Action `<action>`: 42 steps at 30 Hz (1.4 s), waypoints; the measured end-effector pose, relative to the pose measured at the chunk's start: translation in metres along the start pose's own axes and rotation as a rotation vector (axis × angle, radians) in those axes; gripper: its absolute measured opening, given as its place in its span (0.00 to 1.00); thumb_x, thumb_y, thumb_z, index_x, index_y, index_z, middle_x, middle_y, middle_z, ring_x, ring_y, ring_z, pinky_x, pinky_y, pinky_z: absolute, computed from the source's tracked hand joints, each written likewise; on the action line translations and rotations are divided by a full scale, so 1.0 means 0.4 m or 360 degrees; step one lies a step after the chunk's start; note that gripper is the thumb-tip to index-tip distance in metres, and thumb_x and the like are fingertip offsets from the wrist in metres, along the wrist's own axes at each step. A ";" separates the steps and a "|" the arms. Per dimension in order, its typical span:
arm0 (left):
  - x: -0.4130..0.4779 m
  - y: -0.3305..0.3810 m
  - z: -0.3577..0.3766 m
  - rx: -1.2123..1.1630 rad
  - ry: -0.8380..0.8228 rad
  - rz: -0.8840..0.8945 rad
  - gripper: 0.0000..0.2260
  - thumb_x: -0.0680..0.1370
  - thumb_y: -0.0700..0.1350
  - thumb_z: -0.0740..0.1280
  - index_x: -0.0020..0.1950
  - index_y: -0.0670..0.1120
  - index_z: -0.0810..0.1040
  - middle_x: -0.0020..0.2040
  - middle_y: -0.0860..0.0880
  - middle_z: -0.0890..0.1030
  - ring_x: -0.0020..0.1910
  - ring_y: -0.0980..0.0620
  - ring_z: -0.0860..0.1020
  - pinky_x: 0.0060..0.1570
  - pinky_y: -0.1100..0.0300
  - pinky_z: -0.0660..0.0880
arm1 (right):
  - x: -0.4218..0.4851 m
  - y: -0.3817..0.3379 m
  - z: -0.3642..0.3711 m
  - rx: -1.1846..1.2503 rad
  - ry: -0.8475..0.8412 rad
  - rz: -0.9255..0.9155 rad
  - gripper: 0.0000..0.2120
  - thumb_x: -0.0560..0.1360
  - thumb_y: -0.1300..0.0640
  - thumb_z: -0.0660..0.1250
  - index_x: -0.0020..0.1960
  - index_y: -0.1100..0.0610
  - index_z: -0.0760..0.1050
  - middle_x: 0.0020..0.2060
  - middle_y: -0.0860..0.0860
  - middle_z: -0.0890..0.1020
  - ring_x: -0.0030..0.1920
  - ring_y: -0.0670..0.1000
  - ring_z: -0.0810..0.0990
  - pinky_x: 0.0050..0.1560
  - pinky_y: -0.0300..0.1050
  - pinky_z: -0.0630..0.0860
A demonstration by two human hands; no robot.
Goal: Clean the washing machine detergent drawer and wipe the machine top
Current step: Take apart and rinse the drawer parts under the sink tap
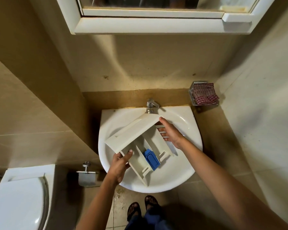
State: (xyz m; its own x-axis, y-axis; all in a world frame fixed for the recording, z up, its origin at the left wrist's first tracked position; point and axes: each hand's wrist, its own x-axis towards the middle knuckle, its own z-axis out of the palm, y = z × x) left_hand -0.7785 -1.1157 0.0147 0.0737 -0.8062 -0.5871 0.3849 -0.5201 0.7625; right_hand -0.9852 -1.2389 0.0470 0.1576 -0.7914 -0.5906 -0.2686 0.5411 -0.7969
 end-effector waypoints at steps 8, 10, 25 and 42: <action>-0.047 0.006 0.018 -0.0490 -0.0419 -0.0117 0.38 0.54 0.50 0.84 0.60 0.41 0.76 0.51 0.40 0.82 0.50 0.42 0.80 0.58 0.41 0.75 | -0.002 -0.014 -0.017 -0.0498 -0.0045 -0.0321 0.17 0.76 0.45 0.66 0.63 0.48 0.72 0.59 0.49 0.77 0.61 0.48 0.74 0.58 0.43 0.70; -0.056 -0.006 0.019 -0.0600 -0.0381 -0.0109 0.43 0.54 0.53 0.83 0.66 0.42 0.72 0.54 0.40 0.80 0.52 0.41 0.78 0.57 0.40 0.76 | 0.000 -0.011 -0.018 -0.0439 -0.0109 -0.0267 0.13 0.77 0.46 0.64 0.60 0.47 0.72 0.60 0.49 0.77 0.62 0.48 0.74 0.60 0.43 0.69; -0.154 0.037 0.120 -0.0320 0.0246 -0.0152 0.17 0.79 0.60 0.59 0.62 0.54 0.75 0.54 0.46 0.81 0.51 0.45 0.77 0.53 0.46 0.74 | 0.051 0.091 0.038 -0.0364 -0.0318 -0.0084 0.19 0.76 0.68 0.60 0.63 0.52 0.66 0.54 0.54 0.76 0.54 0.50 0.75 0.58 0.45 0.73; -0.109 0.137 0.164 0.0517 0.0585 0.0289 0.17 0.71 0.61 0.66 0.40 0.46 0.76 0.31 0.50 0.76 0.33 0.48 0.73 0.42 0.50 0.75 | 0.047 0.127 0.103 0.0092 -0.0386 0.0089 0.29 0.70 0.53 0.61 0.64 0.71 0.65 0.46 0.56 0.72 0.48 0.54 0.67 0.52 0.48 0.69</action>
State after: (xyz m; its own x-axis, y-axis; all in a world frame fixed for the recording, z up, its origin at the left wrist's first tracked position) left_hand -0.8210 -1.1275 0.0998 0.4534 -0.7697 -0.4496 0.0348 -0.4887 0.8718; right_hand -0.9565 -1.2145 -0.0098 0.3691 -0.6725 -0.6415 -0.2296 0.6029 -0.7641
